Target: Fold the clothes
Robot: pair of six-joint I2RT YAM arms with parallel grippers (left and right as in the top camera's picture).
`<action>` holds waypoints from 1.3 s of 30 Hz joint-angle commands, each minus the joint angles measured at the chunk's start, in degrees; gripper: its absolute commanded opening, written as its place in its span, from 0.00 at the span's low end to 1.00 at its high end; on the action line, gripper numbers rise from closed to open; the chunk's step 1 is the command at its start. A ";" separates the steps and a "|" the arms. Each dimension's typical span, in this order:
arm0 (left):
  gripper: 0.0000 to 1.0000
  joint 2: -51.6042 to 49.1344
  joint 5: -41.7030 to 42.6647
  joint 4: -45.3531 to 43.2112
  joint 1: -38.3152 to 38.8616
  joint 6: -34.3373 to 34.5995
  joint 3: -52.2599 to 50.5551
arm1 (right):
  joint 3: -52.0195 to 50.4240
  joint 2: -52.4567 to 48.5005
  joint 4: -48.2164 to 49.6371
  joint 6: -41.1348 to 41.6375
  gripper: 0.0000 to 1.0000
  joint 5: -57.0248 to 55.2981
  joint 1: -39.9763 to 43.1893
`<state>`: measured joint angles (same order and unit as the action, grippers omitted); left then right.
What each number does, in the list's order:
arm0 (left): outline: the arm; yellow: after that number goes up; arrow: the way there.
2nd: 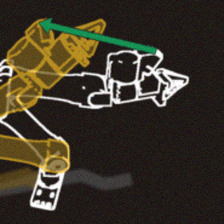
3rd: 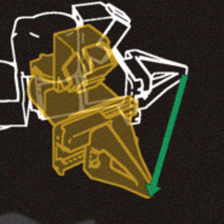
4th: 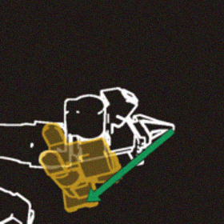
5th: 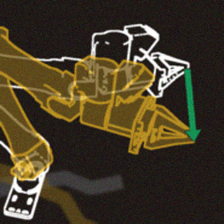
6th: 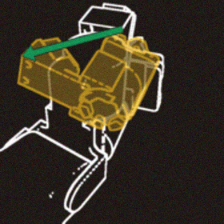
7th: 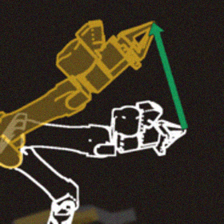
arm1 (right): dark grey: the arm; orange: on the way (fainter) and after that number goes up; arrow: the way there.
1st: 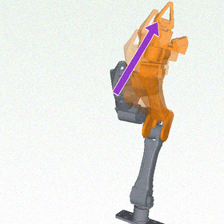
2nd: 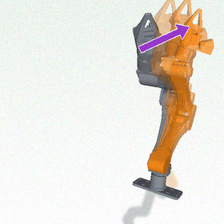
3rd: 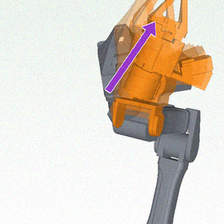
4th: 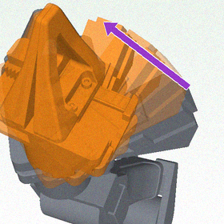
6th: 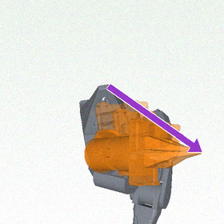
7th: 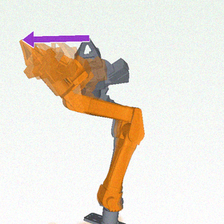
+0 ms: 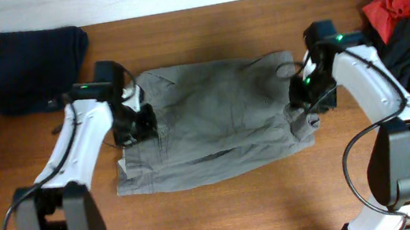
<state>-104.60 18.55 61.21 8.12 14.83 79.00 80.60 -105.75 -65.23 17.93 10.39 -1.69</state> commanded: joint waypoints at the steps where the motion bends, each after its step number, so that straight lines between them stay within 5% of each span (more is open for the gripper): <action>1: 0.35 -2.75 0.61 2.58 1.16 -0.74 -0.98 | -3.39 0.26 0.24 -0.11 0.64 0.13 -1.03; 3: 0.62 -3.15 0.66 3.13 1.16 -0.66 -0.98 | -4.15 0.26 0.37 -0.11 0.78 0.13 -1.03; 7: 0.75 -3.30 0.57 5.31 1.16 4.15 -1.27 | -4.22 0.26 0.20 -0.11 0.90 0.35 -1.03; 14: 0.76 -3.30 4.31 3.61 1.25 24.00 -8.37 | -4.22 0.26 2.01 -0.11 0.97 0.33 -1.03; 19: 0.75 -3.28 5.66 -0.61 2.34 25.75 -9.49 | -4.22 0.26 3.56 -0.13 0.98 0.33 -1.03; 27: 0.75 -3.28 -4.90 -5.60 7.17 33.59 -9.51 | -4.22 0.26 4.35 -0.11 0.98 0.33 -1.03; 29: 0.68 -3.28 -5.81 -6.19 7.28 33.57 -9.51 | -4.22 0.26 4.37 -0.11 0.98 0.33 -1.03; 31: 0.38 -3.28 -7.80 -6.27 7.26 33.57 -9.51 | -4.22 0.26 4.48 -0.09 0.94 0.35 -1.03; 35: 0.01 -3.28 -7.69 -5.90 7.28 33.55 -9.51 | -4.22 0.26 4.61 0.52 0.88 0.37 -1.03; 39: 0.01 -2.80 -7.72 -4.04 7.28 33.14 -9.49 | -4.20 0.26 4.61 0.52 0.80 0.37 -1.03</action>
<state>-107.55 12.80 55.42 15.44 47.83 69.84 76.60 -105.78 -60.77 18.02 10.57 -2.52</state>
